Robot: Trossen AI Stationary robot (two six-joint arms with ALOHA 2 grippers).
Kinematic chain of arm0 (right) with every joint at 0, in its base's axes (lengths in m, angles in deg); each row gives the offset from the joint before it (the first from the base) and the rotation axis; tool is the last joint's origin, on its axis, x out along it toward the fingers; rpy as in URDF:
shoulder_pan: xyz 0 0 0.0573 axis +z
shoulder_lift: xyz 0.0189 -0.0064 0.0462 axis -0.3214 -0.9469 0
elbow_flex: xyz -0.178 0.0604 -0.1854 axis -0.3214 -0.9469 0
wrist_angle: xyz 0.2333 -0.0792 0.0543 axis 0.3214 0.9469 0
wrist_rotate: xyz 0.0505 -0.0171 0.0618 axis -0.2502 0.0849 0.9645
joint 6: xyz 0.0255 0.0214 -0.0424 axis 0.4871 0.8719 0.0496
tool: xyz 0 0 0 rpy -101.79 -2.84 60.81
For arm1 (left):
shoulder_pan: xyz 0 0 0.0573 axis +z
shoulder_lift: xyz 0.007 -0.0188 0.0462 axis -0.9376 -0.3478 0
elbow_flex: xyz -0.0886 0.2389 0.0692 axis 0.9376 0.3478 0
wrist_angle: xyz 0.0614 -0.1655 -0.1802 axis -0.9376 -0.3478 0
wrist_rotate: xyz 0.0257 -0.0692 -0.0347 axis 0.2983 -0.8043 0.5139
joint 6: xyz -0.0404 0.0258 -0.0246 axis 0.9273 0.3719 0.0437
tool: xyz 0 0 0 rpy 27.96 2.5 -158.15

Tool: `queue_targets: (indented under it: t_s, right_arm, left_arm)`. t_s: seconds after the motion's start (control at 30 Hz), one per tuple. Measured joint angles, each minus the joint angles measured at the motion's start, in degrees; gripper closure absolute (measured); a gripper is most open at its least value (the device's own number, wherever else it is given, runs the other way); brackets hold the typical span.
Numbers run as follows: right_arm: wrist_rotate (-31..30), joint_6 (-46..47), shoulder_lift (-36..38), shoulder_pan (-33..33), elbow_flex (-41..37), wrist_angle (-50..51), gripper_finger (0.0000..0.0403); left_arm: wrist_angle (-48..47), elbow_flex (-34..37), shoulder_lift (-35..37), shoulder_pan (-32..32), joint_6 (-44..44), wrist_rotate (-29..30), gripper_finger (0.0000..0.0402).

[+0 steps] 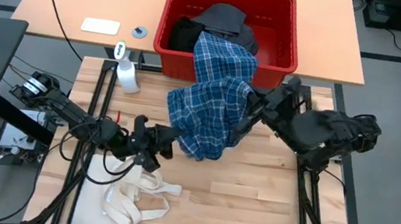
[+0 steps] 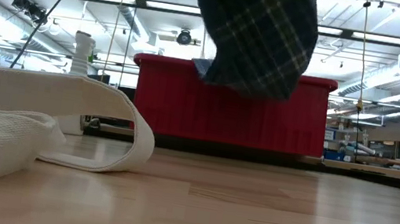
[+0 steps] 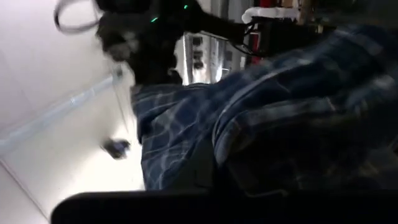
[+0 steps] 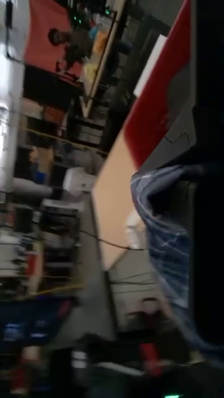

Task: Fold Laundry from Bin
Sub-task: Fold the blue pants

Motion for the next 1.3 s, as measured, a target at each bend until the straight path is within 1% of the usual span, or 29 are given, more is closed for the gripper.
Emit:
queue_targets:
  t_s: [0.13, 0.23, 0.33, 0.4, 0.5, 0.6, 0.7, 0.77, 0.83, 0.9, 0.97, 1.07, 1.13, 1.2, 1.3]
  right_arm:
    - [5.9, 3.7, 0.0, -0.6, 0.0, 12.6, 0.0385]
    - [10.0, 3.6, 0.0, -1.0, 0.0, 19.8, 0.0376]
    - [13.5, 1.4, -0.5, -1.4, 0.0, 25.2, 0.0353]
    - [15.0, 0.4, -1.4, -1.7, 0.0, 27.5, 0.0330]
    - [16.8, 0.4, -3.1, -2.7, 0.0, 31.3, 0.0283]
    - [20.0, 3.8, -5.6, -4.2, 0.0, 36.8, 0.0231]
    - [27.6, 8.2, -9.3, -5.9, 0.0, 42.1, 0.0184]
    - [33.0, 10.0, -12.2, -6.7, 0.0, 44.5, 0.0160]
    - [34.9, 11.6, -14.8, -6.9, 0.0, 45.3, 0.0146]
    - [34.9, 11.7, -16.6, -6.7, 0.0, 45.4, 0.0140]
    - [34.9, 11.5, -17.7, -6.1, 0.0, 45.5, 0.0141]
    - [35.3, 12.4, -17.4, -5.4, -1.1, 45.5, 0.0151]
    - [34.7, 13.8, -15.8, -4.8, -3.7, 45.5, 0.0160]
    - [32.7, 15.7, -13.1, -4.2, -7.5, 45.5, 0.0170]
    - [29.5, 17.9, -8.7, -3.4, -15.7, 42.3, 0.0182]
  left_arm:
    - [0.3, 0.0, 3.0, -2.0, 6.8, 0.2, 0.0397]
    - [-0.5, 0.0, 5.9, -3.1, 13.6, 0.3, 0.0397]
    - [-4.1, -0.1, 8.7, -2.8, 19.9, 1.5, 0.0398]
    - [-7.1, -0.1, 10.0, -1.9, 24.2, 1.9, 0.0398]
    - [-11.4, -0.1, 11.6, -0.1, 32.1, 1.9, 0.0398]
    - [-14.7, -0.1, 12.2, 2.3, 42.1, 2.2, 0.0397]
    - [-20.3, -0.1, 12.5, 3.8, 51.7, 5.0, 0.0390]
    - [-26.0, -0.1, 12.7, 5.4, 56.4, 5.8, 0.0389]
    - [-33.8, -0.1, 12.8, 6.8, 62.4, 5.4, 0.0389]
    - [-42.1, -0.1, 13.2, 8.6, 70.3, 2.0, 0.0391]
    - [-48.4, -0.1, 13.5, 10.8, 77.4, -3.6, 0.0392]
    - [-54.4, 0.0, 13.5, 13.6, 83.0, -8.5, 0.0392]
    - [-54.1, 0.2, 13.5, 15.1, 84.3, -10.9, 0.0392]
    - [-52.3, 0.7, 13.6, 16.6, 84.4, -13.5, 0.0392]
    - [-49.5, 2.1, 13.6, 20.4, 85.4, -17.5, 0.0392]
